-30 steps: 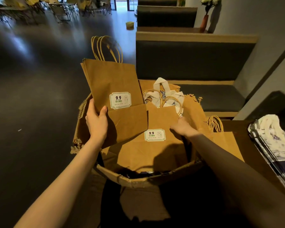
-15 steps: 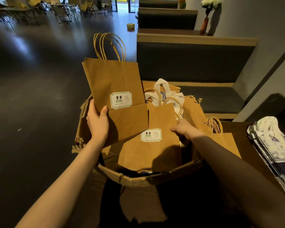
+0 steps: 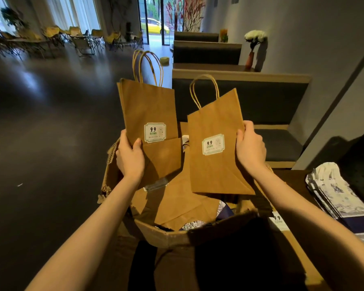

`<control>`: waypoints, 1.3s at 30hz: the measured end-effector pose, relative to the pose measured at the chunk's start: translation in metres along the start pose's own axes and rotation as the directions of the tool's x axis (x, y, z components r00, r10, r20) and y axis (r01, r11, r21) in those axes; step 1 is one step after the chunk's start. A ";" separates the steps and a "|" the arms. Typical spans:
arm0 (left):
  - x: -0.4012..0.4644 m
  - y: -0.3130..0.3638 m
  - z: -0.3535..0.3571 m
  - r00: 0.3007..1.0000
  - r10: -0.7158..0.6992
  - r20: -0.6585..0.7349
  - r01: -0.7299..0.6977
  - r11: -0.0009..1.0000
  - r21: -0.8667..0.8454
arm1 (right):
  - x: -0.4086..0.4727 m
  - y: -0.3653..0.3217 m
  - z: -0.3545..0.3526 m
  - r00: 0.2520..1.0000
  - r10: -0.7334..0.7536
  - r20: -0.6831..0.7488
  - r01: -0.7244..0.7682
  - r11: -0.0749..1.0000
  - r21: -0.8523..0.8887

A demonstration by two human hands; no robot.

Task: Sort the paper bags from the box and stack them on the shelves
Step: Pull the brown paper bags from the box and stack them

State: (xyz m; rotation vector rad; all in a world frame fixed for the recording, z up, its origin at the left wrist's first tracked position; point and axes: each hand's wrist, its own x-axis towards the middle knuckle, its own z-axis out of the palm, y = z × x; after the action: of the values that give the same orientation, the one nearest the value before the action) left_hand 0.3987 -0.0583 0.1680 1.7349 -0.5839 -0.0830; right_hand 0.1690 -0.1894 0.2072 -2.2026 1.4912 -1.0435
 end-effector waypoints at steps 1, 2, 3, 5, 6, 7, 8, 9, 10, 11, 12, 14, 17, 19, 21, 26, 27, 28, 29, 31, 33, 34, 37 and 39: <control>-0.001 0.001 0.001 1.000 -0.012 0.008 0.012 1.000 0.009 | 0.000 -0.003 -0.008 0.999 -0.020 -0.050 0.022 0.999 0.023; -0.002 0.003 0.001 1.000 -0.021 0.016 0.021 1.000 0.008 | 0.000 -0.005 -0.014 0.996 -0.029 -0.081 0.034 0.997 0.065; -0.003 0.004 0.001 0.999 -0.029 0.027 0.029 1.000 -0.006 | 0.001 -0.006 -0.019 0.996 -0.023 -0.090 0.035 0.990 0.139; -0.004 0.010 -0.001 0.996 -0.041 0.075 0.047 0.996 -0.079 | 0.005 -0.005 -0.024 0.998 0.027 -0.051 -0.007 0.934 0.358; -0.005 0.014 -0.002 0.993 -0.043 0.113 0.059 0.988 -0.141 | 0.007 -0.004 -0.023 0.998 0.060 -0.007 -0.050 0.885 0.464; -0.006 0.019 -0.003 0.987 -0.044 0.154 0.075 0.976 -0.205 | 0.008 -0.004 -0.023 0.995 0.089 0.044 -0.099 0.836 0.540; -0.008 0.026 -0.005 0.981 -0.043 0.191 0.092 0.962 -0.258 | 0.008 -0.003 -0.021 0.990 0.111 0.091 -0.143 0.800 0.583; -0.009 0.032 -0.007 0.972 -0.045 0.229 0.115 0.947 -0.301 | 0.007 -0.003 -0.018 0.984 0.124 0.128 -0.176 0.779 0.602; -0.011 0.037 -0.008 0.962 -0.049 0.269 0.142 0.931 -0.338 | 0.006 -0.002 -0.014 0.979 0.133 0.157 -0.201 0.767 0.609; -0.011 0.040 -0.009 0.950 -0.056 0.307 0.173 0.914 -0.367 | 0.004 -0.001 -0.010 0.974 0.137 0.182 -0.221 0.759 0.612; -0.011 0.041 -0.010 0.938 -0.064 0.341 0.202 0.900 -0.386 | 0.002 0.000 -0.005 0.969 0.137 0.207 -0.238 0.751 0.616; -0.011 0.042 -0.010 0.916 -0.061 0.397 0.232 0.887 -0.399 | -0.001 0.001 0.004 0.950 0.139 0.279 -0.287 0.736 0.613; -0.015 0.048 -0.011 0.906 0.030 0.423 0.162 0.898 -0.409 | -0.006 0.000 0.016 0.928 0.156 0.338 -0.331 0.760 0.559; -0.018 0.053 -0.010 0.906 0.076 0.416 0.116 0.902 -0.416 | -0.009 -0.001 0.023 0.925 0.164 0.343 -0.339 0.765 0.548; -0.019 0.054 -0.009 0.885 0.091 0.457 0.130 0.894 -0.429 | -0.010 -0.002 0.028 0.938 0.176 0.298 -0.325 0.746 0.581; -0.016 0.043 -0.006 0.871 0.116 0.477 0.031 0.957 -0.288 | -0.005 -0.004 0.028 0.957 0.164 0.238 -0.287 0.647 0.707; -0.016 0.040 -0.006 0.874 0.122 0.470 0.015 0.961 -0.277 | -0.005 -0.004 0.027 0.957 0.137 0.255 -0.281 0.654 0.702; -0.016 0.036 -0.004 0.876 0.121 0.468 0.008 0.964 -0.266 | -0.005 -0.004 0.028 0.955 0.115 0.272 -0.277 0.668 0.691; -0.017 0.031 -0.003 0.874 0.111 0.473 0.016 0.967 -0.255 | -0.005 -0.003 0.028 0.953 0.103 0.284 -0.276 0.682 0.677; -0.018 0.020 0.000 0.864 0.057 0.501 0.064 0.973 -0.220 | -0.006 0.000 0.031 0.948 0.105 0.302 -0.280 0.725 0.629; -0.016 0.005 0.006 0.855 -0.011 0.518 0.102 0.984 -0.149 | -0.007 0.004 0.038 0.941 0.103 0.323 -0.284 0.763 0.581; -0.015 -0.004 0.008 0.857 -0.040 0.514 0.109 0.988 -0.105 | -0.008 0.008 0.043 0.932 0.106 0.347 -0.298 0.769 0.566; -0.014 -0.030 0.017 0.858 -0.118 0.499 0.125 0.992 0.021 | -0.015 0.020 0.058 0.887 0.119 0.446 -0.356 0.791 0.498; -0.017 -0.039 0.021 0.844 -0.165 0.510 0.150 0.986 0.070 | -0.019 0.026 0.067 0.857 0.136 0.496 -0.387 0.806 0.447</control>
State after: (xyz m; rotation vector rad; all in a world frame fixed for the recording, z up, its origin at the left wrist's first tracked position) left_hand 0.3899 -0.0647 0.1223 1.7878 -0.8306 -0.6790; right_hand 0.1937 -0.1938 0.1372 -1.6220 1.0900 -0.6840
